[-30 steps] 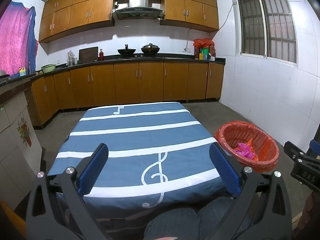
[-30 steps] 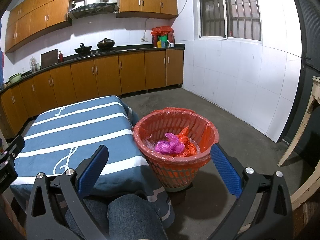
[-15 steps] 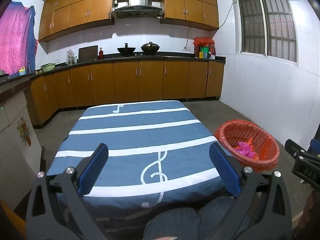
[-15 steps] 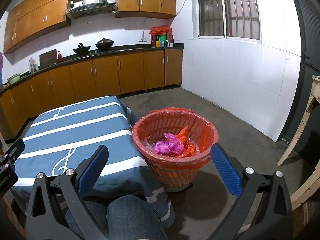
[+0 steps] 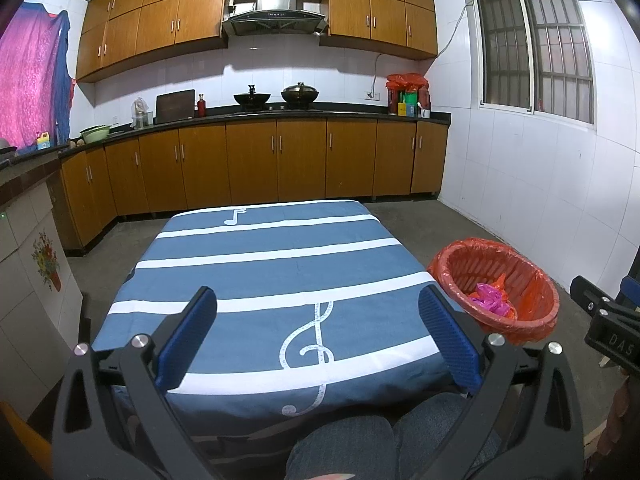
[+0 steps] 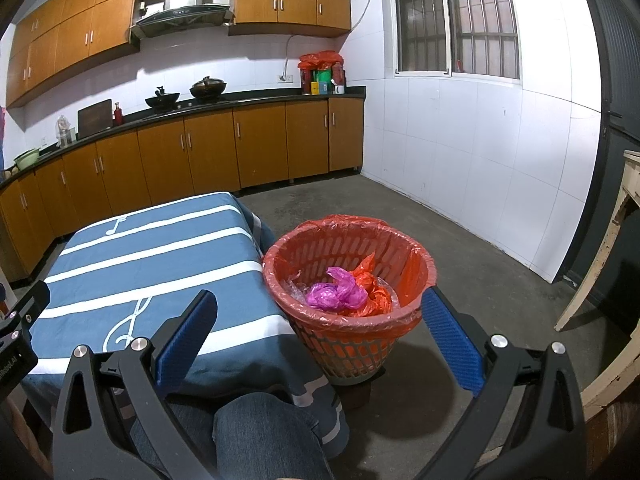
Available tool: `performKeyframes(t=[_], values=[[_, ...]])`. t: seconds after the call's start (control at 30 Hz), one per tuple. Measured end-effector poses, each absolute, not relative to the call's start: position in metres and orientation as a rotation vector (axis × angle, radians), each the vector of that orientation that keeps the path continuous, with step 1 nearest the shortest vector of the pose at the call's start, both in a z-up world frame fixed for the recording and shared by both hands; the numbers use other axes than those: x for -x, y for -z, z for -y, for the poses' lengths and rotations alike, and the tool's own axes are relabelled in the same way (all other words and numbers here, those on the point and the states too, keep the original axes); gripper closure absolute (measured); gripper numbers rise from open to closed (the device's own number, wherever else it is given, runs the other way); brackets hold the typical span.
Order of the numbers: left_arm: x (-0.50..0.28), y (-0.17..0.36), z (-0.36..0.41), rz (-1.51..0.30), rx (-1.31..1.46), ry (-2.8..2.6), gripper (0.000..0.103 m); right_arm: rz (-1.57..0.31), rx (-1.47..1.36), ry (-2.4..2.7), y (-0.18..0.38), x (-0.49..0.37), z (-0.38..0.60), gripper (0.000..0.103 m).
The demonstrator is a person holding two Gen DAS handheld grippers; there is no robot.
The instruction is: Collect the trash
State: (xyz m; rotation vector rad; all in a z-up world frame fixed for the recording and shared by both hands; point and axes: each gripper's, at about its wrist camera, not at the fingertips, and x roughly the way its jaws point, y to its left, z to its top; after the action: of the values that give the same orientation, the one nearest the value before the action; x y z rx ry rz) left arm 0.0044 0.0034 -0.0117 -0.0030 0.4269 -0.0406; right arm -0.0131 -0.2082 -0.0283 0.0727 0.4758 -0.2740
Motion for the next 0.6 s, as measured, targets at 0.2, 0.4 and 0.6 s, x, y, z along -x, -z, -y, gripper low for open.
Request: performKeyframes(t=[0.2, 0.4, 0.6], values=[[-0.0044, 0.0119, -0.0032, -0.428, 0.003, 0.041, 0.004, -0.476, -0.072, 0.273, 0.0283, 0.0133, 0.2075, 0.002], [-0.0045, 0.0116, -0.0032, -0.428, 0.004, 0.041, 0.004, -0.476, -0.073, 0.273, 0.0279, 0.0133, 0.2079, 0.002], [-0.0046, 0.0108, -0.0034, -0.428, 0.003, 0.041, 0.004, -0.478, -0.075, 0.273, 0.0278, 0.0130, 0.2084, 0.002]])
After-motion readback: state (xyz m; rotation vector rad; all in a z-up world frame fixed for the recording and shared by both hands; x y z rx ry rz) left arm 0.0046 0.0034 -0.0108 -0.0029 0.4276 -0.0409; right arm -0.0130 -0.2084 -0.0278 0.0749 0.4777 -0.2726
